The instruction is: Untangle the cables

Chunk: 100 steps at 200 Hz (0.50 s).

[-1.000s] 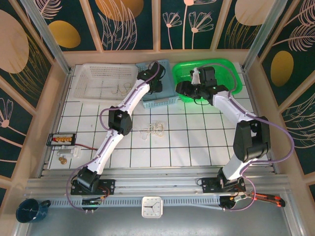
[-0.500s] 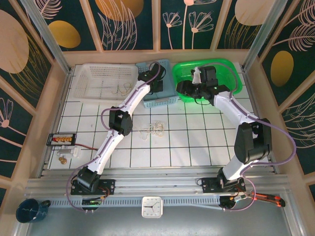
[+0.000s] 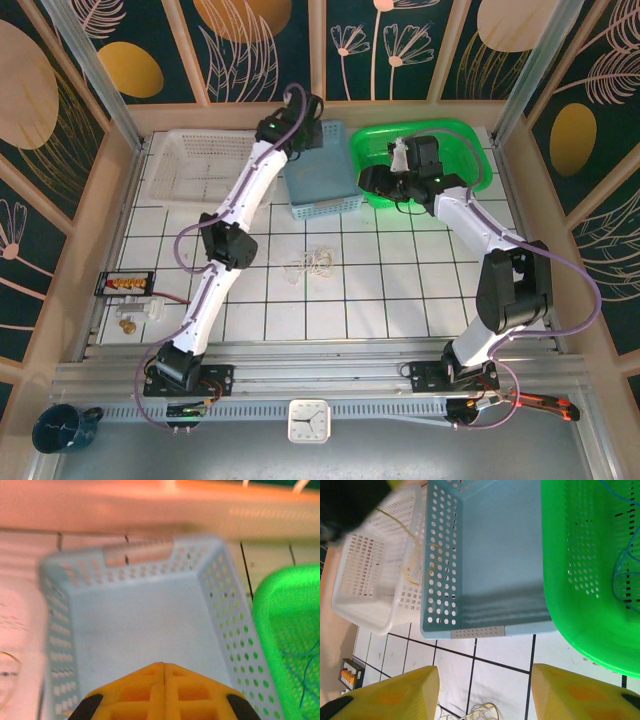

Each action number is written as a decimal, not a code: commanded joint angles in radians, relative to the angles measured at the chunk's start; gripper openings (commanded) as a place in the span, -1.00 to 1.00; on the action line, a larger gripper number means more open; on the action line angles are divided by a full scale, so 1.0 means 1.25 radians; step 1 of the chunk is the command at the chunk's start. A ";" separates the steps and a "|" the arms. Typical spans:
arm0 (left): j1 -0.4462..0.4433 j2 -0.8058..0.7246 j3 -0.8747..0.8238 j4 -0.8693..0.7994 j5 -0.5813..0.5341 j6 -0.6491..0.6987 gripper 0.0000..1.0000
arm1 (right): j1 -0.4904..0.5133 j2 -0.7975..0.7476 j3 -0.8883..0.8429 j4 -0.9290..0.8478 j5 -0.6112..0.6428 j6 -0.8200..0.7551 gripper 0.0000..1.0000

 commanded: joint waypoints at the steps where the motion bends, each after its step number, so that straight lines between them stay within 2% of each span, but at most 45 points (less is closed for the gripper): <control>1: 0.048 -0.041 0.014 -0.014 -0.034 0.015 -1.00 | -0.006 -0.020 -0.002 0.019 -0.009 0.006 0.04; 41: 0.116 -0.087 0.014 -0.031 -0.068 0.026 -1.00 | -0.006 -0.017 -0.002 0.030 -0.009 0.011 0.04; 66: 0.144 -0.092 0.013 -0.051 -0.117 0.047 -1.00 | -0.005 -0.016 -0.002 0.034 -0.011 0.014 0.04; 100: 0.178 -0.079 0.014 -0.058 -0.130 0.055 -1.00 | -0.005 -0.012 0.001 0.035 -0.007 0.015 0.04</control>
